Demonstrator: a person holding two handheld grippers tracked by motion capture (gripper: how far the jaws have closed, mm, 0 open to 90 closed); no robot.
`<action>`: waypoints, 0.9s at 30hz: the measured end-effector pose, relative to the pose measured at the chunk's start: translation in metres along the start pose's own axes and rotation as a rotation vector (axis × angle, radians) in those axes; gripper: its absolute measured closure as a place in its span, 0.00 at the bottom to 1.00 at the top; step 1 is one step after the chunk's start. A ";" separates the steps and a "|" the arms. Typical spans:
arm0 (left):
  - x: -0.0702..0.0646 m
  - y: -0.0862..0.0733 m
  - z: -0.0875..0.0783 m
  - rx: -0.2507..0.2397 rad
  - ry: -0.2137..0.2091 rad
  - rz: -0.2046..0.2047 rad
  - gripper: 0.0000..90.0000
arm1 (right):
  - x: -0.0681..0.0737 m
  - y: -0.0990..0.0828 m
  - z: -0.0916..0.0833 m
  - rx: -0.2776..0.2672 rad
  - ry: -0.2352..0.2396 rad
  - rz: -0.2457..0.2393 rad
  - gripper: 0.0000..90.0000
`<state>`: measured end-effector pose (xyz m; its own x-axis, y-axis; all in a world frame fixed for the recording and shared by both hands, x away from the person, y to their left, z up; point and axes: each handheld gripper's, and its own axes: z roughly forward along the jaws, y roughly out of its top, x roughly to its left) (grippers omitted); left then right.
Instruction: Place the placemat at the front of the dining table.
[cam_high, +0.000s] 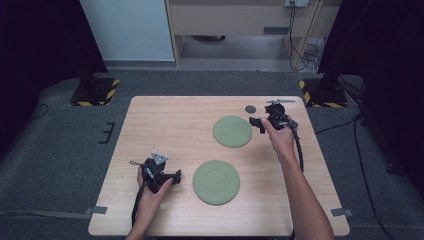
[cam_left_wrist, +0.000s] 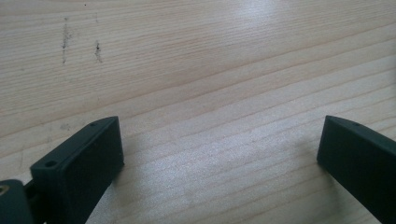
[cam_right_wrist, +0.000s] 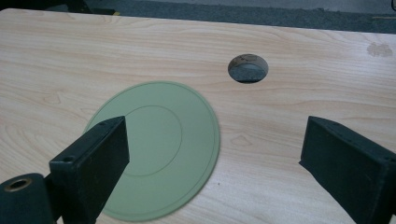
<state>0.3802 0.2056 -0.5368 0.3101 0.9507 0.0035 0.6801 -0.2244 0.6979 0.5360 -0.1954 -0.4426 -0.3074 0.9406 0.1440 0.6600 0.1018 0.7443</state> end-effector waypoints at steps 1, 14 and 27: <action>0.000 0.000 0.000 0.000 0.000 0.001 0.00 | -0.001 -0.001 -0.002 0.002 -0.002 -0.005 0.08; -0.001 0.000 0.000 0.000 0.005 -0.004 0.00 | -0.012 -0.017 -0.018 -0.010 -0.001 -0.023 0.07; -0.001 0.000 0.000 0.000 0.003 -0.006 0.00 | -0.028 -0.027 -0.036 -0.018 -0.015 -0.018 0.07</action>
<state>0.3800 0.2051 -0.5368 0.3035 0.9528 0.0014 0.6823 -0.2184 0.6977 0.5019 -0.2358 -0.4433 -0.3085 0.9436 0.1204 0.6418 0.1130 0.7585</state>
